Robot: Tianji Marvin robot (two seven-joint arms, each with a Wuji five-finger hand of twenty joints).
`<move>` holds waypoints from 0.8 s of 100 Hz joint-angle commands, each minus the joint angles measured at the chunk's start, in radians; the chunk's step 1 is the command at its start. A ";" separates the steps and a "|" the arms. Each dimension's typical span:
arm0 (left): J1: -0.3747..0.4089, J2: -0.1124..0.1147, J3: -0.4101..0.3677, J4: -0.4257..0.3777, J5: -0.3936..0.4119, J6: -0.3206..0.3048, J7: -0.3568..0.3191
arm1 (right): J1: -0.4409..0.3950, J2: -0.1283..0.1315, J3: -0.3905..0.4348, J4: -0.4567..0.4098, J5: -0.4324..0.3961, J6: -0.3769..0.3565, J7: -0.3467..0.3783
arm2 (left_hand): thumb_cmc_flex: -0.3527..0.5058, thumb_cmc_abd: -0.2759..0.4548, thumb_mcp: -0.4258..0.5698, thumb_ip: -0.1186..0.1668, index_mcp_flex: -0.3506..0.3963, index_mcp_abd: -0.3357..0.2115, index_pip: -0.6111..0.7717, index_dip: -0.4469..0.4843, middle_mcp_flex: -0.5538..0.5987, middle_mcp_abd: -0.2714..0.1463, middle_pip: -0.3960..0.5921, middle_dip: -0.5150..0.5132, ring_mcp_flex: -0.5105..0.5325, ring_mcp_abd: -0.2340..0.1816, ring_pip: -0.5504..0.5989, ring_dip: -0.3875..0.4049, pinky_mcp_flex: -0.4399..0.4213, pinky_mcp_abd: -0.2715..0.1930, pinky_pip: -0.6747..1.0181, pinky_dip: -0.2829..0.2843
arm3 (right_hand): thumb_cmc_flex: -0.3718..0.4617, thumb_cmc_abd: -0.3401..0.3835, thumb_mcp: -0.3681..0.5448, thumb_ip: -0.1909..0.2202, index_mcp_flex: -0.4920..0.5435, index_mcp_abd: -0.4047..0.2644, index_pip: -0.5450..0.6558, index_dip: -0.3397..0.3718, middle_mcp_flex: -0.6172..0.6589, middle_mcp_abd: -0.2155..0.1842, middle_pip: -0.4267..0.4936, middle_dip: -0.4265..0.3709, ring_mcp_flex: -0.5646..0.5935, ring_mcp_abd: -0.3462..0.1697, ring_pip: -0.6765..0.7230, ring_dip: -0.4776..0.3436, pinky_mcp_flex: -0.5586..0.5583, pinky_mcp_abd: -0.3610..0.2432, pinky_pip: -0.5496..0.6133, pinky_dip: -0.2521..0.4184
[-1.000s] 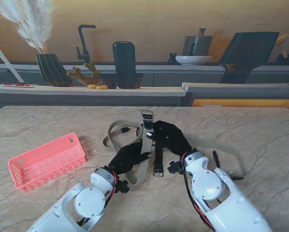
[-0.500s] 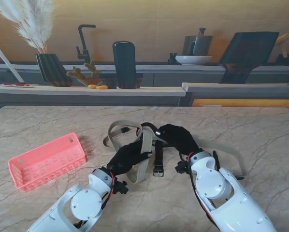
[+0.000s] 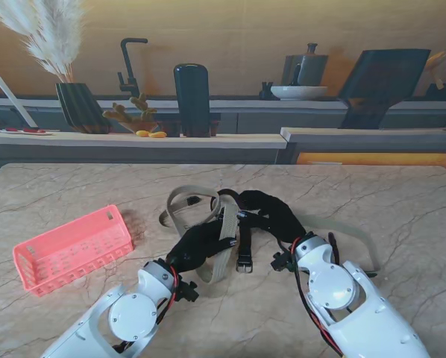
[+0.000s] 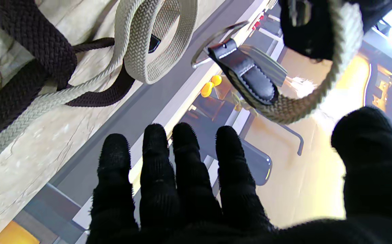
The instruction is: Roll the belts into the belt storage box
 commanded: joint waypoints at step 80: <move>-0.015 -0.003 0.004 0.009 0.025 0.058 0.004 | 0.034 0.005 -0.055 -0.003 0.000 -0.024 0.058 | 0.082 0.022 0.009 0.035 0.010 -0.076 -0.013 -0.009 0.005 -0.023 -0.021 -0.001 0.011 -0.027 -0.011 0.012 0.004 -0.019 -0.007 -0.009 | 0.281 -0.072 0.142 -0.060 0.255 -0.077 0.216 -0.054 0.322 -0.023 0.141 0.050 0.216 -0.026 0.230 0.142 0.079 0.012 0.058 0.031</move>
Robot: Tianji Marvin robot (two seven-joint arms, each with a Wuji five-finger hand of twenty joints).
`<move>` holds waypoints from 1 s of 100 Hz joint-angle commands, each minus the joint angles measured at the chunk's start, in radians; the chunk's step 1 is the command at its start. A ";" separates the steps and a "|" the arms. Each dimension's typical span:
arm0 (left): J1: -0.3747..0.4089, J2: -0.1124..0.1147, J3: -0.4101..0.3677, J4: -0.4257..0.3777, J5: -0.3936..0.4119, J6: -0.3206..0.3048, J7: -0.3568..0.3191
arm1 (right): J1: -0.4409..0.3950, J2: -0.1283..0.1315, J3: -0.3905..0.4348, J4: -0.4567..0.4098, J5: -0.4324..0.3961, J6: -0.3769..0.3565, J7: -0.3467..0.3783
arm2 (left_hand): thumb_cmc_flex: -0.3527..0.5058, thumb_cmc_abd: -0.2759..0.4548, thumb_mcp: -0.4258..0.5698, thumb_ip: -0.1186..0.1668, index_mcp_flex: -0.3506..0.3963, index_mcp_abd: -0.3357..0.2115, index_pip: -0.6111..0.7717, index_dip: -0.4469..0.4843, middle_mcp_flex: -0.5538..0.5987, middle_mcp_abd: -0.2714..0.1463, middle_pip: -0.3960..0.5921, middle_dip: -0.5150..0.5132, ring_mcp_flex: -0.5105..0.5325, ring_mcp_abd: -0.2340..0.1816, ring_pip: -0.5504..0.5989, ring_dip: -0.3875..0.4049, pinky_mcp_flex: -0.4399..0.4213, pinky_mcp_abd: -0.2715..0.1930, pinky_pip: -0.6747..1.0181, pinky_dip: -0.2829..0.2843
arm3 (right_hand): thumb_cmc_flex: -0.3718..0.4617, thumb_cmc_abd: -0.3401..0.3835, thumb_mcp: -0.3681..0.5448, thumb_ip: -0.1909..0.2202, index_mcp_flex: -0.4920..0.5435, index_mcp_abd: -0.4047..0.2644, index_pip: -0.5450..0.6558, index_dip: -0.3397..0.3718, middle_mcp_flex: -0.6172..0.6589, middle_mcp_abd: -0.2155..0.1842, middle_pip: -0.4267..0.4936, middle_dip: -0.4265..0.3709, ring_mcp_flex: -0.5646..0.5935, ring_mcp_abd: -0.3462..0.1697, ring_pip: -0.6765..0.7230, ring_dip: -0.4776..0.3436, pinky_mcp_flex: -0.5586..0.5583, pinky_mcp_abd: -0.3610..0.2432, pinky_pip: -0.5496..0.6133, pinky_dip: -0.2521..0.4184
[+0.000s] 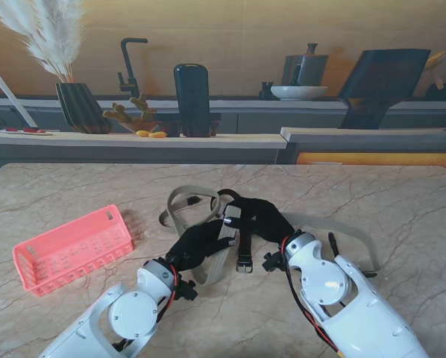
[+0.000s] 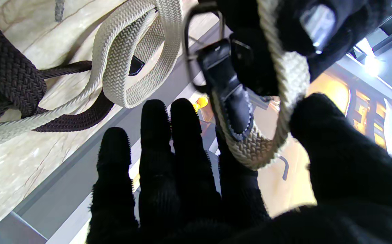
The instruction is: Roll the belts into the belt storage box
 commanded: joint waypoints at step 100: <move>-0.012 -0.002 -0.021 0.003 -0.026 0.160 -0.045 | -0.059 -0.036 0.029 -0.049 -0.115 -0.127 -0.232 | -0.442 -0.207 0.157 0.060 -0.270 0.084 -0.624 -0.338 -0.518 0.104 -0.553 -0.420 -0.413 0.015 -0.465 -0.188 -0.232 0.008 -0.250 -0.093 | 0.294 0.094 0.031 -0.094 0.024 -0.252 0.422 -0.271 0.212 -0.122 0.036 -0.023 0.121 -0.114 0.072 0.016 0.037 -0.019 0.142 -0.069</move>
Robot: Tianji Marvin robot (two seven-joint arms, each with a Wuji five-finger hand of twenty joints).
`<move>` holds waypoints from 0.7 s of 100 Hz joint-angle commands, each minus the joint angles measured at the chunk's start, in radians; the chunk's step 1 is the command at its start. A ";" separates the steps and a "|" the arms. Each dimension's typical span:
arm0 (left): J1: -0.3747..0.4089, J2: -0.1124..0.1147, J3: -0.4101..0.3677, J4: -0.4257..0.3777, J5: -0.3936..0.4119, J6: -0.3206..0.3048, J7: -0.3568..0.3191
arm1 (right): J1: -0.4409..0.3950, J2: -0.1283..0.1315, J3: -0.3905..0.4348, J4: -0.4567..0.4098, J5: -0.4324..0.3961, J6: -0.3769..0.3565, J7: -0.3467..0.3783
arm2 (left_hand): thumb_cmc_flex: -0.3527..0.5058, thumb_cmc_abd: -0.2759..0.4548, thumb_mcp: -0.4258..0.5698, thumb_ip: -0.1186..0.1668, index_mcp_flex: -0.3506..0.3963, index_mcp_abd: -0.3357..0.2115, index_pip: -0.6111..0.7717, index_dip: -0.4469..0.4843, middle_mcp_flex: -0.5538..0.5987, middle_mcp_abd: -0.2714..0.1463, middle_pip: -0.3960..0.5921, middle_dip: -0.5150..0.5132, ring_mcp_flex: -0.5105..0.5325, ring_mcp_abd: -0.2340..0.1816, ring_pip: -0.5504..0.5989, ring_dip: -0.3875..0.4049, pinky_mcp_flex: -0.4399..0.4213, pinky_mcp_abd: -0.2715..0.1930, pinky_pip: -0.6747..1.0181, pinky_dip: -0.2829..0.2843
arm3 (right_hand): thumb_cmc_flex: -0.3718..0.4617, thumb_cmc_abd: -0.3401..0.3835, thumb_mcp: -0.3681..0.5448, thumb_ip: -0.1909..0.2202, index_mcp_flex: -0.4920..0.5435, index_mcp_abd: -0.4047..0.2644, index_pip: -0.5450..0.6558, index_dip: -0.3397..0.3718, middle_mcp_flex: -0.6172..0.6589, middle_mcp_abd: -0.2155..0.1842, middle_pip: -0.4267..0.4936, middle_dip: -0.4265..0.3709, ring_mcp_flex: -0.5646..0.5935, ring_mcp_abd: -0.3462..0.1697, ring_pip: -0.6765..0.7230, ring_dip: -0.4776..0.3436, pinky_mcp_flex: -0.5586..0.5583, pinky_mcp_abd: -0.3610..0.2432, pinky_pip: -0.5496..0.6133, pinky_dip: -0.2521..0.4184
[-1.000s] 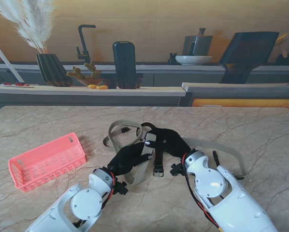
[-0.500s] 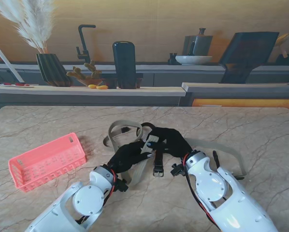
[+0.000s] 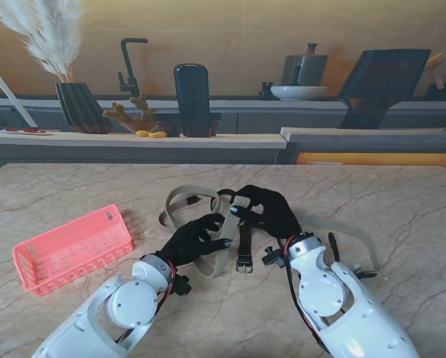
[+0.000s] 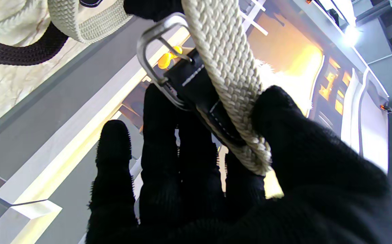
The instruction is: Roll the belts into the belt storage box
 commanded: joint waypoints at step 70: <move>0.050 -0.033 0.009 -0.020 -0.404 -0.172 -0.039 | 0.034 -0.011 -0.072 0.013 0.222 0.020 0.120 | -0.003 -0.192 0.463 -0.005 -0.067 -0.076 0.068 -0.056 -0.096 -0.100 -0.066 -0.168 -0.059 -0.141 -0.223 -0.232 -0.026 -0.042 -0.252 -0.041 | -0.009 0.113 -0.041 0.009 0.045 -0.329 0.069 0.028 -0.266 -0.016 -0.206 -0.054 -0.285 -0.072 -0.278 -0.162 -0.151 -0.038 -0.135 -0.030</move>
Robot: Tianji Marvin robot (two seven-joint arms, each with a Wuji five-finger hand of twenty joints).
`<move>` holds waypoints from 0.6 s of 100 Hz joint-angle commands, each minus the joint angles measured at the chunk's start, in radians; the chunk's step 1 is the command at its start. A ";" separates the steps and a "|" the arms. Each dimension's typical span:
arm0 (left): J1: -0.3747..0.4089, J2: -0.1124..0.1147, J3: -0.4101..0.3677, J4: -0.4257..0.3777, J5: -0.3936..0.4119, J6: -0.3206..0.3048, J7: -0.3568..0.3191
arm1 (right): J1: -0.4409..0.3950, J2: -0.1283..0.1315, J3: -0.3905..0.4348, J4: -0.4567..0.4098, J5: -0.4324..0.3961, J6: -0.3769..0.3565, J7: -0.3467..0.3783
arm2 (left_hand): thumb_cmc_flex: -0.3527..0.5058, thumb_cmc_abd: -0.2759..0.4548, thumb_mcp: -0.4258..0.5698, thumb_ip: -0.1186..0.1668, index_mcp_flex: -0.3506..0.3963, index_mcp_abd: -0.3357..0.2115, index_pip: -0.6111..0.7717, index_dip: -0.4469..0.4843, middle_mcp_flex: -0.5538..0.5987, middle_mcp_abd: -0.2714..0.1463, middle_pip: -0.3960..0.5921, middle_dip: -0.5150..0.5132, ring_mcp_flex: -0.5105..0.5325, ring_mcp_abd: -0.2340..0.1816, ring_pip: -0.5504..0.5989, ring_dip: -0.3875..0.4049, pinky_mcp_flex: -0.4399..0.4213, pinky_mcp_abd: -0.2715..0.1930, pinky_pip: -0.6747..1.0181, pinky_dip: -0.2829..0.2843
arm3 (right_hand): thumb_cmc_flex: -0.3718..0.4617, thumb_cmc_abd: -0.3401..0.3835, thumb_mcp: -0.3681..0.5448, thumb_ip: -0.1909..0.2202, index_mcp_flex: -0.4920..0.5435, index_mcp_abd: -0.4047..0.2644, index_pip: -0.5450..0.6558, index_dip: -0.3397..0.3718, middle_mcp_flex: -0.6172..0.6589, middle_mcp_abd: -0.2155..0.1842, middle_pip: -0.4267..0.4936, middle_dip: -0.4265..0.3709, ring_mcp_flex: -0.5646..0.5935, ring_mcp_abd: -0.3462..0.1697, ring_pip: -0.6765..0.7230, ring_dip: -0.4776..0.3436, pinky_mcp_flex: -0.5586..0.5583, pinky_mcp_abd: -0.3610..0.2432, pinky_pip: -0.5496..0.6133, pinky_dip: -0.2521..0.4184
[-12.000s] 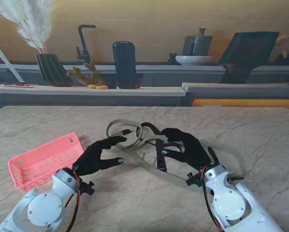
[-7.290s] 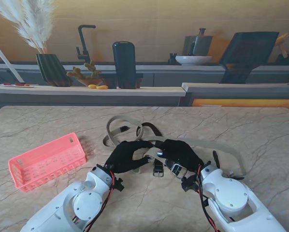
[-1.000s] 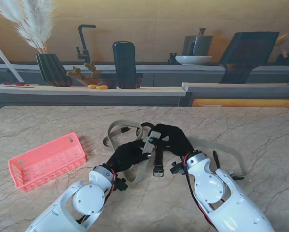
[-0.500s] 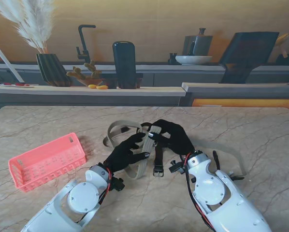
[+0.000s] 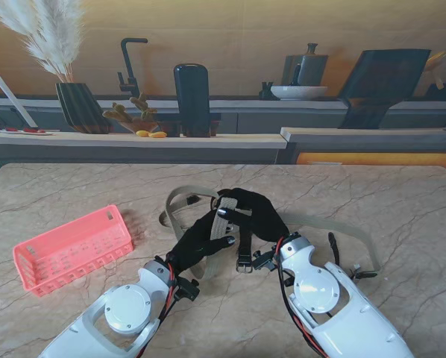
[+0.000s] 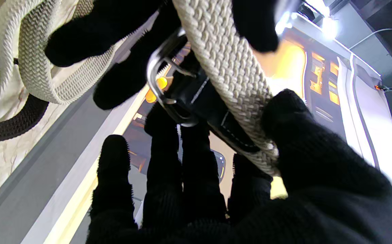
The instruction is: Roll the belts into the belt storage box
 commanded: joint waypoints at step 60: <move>0.032 -0.041 0.004 -0.033 -0.016 0.044 0.085 | -0.003 -0.023 -0.006 0.024 -0.024 0.038 -0.047 | 0.246 0.010 -0.237 -0.031 0.245 -0.165 0.738 0.602 0.509 -0.100 0.524 0.743 0.364 0.028 0.538 0.376 0.145 0.007 0.361 0.078 | 0.025 0.065 0.049 0.018 0.068 -0.198 0.071 0.033 -0.030 0.009 0.010 -0.006 -0.019 -0.017 -0.002 -0.015 -0.002 -0.034 -0.027 0.007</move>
